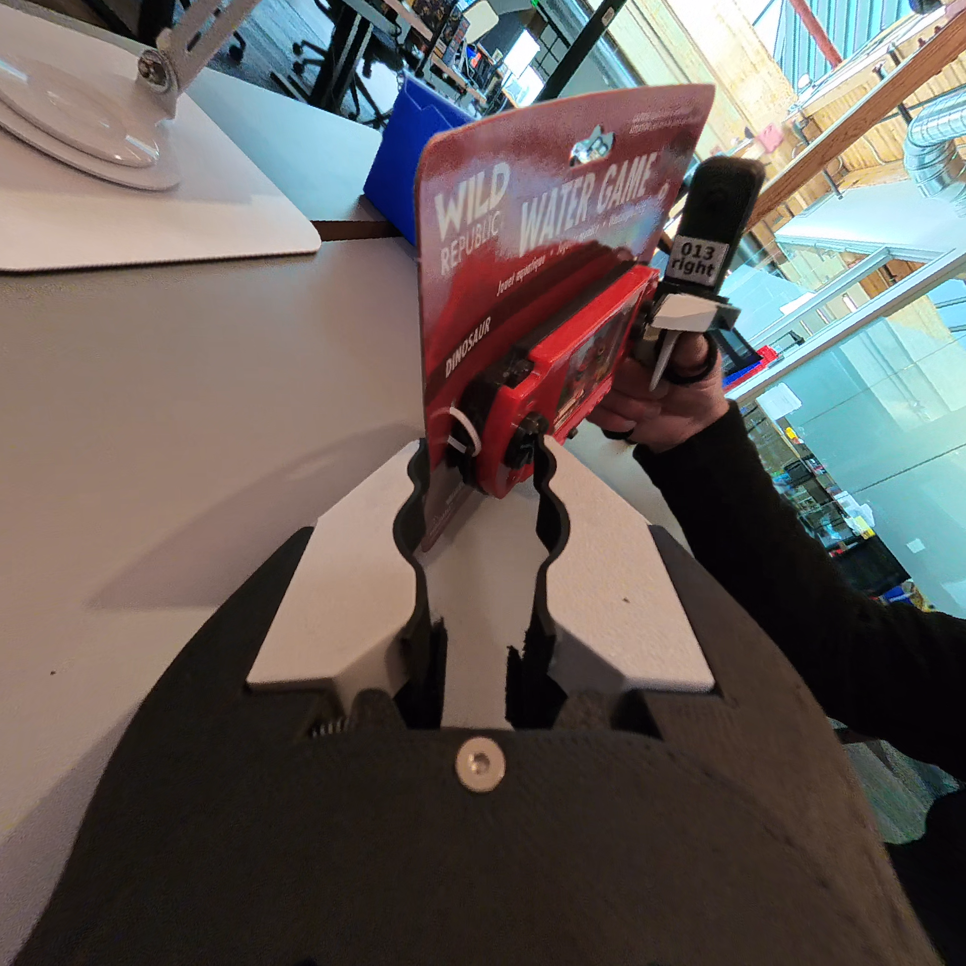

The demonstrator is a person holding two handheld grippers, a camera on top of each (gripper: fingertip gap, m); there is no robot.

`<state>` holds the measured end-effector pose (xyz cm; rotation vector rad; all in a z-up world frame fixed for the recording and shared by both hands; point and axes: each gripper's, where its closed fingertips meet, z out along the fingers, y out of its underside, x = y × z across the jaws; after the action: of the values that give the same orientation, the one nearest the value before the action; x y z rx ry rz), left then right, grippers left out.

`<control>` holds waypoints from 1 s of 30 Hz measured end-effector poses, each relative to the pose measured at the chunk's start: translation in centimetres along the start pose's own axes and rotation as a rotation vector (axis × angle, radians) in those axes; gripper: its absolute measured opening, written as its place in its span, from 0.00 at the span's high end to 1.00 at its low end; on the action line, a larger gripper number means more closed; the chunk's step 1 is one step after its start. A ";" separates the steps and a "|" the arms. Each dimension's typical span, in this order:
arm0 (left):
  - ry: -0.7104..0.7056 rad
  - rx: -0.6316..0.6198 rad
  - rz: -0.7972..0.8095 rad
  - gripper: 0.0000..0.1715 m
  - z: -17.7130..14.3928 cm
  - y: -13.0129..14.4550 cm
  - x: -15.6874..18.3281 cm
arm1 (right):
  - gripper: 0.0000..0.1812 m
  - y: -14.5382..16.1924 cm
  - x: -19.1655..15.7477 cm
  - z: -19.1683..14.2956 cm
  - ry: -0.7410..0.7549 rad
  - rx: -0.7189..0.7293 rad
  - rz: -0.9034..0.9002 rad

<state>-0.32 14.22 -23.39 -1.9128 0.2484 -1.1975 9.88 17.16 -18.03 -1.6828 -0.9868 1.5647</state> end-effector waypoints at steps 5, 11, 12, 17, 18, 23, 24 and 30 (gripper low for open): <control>0.084 0.011 -0.030 0.78 1.2 0.6 1.2 | 0.84 -1.5 -1.3 -0.8 0.038 0.005 -0.051; 0.069 -0.038 -0.020 0.78 2.2 1.8 1.3 | 0.84 -1.6 -1.3 -1.2 0.051 -0.001 -0.059; 0.069 -0.039 -0.018 0.78 2.2 1.8 1.3 | 0.84 -1.6 -1.3 -1.2 0.048 0.002 -0.057; 0.054 -0.053 0.002 0.77 2.4 2.0 1.4 | 0.85 -1.7 -1.3 -1.3 0.042 0.009 -0.058; 0.054 -0.054 0.001 0.77 2.5 2.0 1.4 | 0.84 -1.7 -1.3 -1.4 0.043 0.008 -0.058; 0.051 -0.049 0.011 0.77 2.6 1.9 1.6 | 0.84 -1.8 -1.3 -1.6 0.048 0.007 -0.063; 0.047 -0.044 0.018 0.77 2.6 1.8 1.6 | 0.84 -1.8 -1.2 -1.6 0.049 0.012 -0.061; 0.009 -0.003 0.087 0.78 2.0 0.3 2.1 | 0.85 -2.0 -1.0 -2.0 0.007 0.069 -0.028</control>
<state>2.44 13.94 -22.63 -1.8796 0.3352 -1.1489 11.69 17.47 -15.61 -1.6192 -0.9380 1.5567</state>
